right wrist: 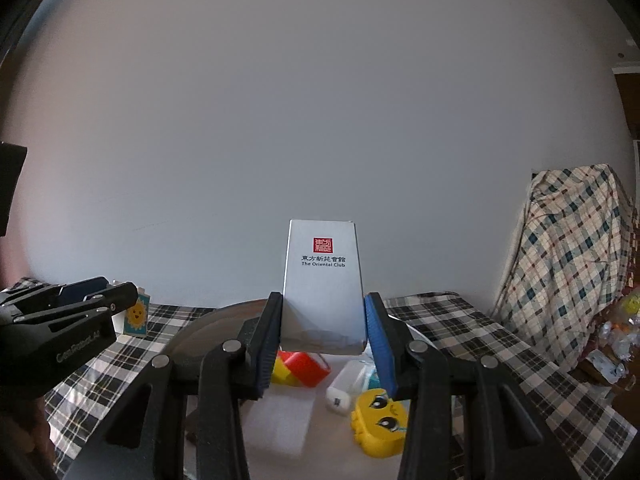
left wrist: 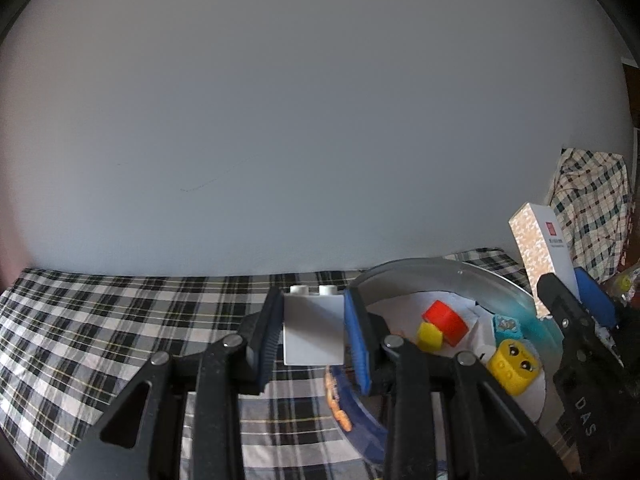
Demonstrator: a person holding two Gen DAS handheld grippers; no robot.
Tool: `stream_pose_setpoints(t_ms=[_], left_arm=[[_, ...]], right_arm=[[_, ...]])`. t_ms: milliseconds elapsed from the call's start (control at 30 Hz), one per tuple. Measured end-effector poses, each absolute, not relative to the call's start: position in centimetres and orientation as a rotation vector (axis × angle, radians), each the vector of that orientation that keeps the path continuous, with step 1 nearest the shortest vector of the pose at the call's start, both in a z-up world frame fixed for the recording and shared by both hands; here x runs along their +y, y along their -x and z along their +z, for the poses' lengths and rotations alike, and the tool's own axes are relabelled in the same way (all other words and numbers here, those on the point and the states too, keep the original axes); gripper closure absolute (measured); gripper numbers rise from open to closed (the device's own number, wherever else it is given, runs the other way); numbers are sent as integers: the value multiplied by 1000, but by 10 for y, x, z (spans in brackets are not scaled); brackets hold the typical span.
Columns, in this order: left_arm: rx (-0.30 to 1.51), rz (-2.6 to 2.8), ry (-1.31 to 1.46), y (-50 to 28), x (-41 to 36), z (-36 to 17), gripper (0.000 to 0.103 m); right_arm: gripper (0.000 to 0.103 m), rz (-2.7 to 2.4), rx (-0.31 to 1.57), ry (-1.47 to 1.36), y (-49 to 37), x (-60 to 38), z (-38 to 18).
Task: Organize rigid objects
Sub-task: 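Carry the white printed box and white block over the blue tin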
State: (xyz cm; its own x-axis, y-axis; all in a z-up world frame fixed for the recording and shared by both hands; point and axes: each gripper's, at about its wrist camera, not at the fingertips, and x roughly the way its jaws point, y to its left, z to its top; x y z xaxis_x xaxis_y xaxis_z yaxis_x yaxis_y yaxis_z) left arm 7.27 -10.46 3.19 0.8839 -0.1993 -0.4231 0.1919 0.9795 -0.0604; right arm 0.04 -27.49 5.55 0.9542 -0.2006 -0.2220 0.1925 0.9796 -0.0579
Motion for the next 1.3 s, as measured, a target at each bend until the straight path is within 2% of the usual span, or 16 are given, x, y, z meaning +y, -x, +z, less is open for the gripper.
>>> stream_pose_setpoints(t_ms=[1300], left_arm=[[534,-274,-38,-107,-172,24,73]], right_arm=[[59,-272,286,39,-40,-324,51]])
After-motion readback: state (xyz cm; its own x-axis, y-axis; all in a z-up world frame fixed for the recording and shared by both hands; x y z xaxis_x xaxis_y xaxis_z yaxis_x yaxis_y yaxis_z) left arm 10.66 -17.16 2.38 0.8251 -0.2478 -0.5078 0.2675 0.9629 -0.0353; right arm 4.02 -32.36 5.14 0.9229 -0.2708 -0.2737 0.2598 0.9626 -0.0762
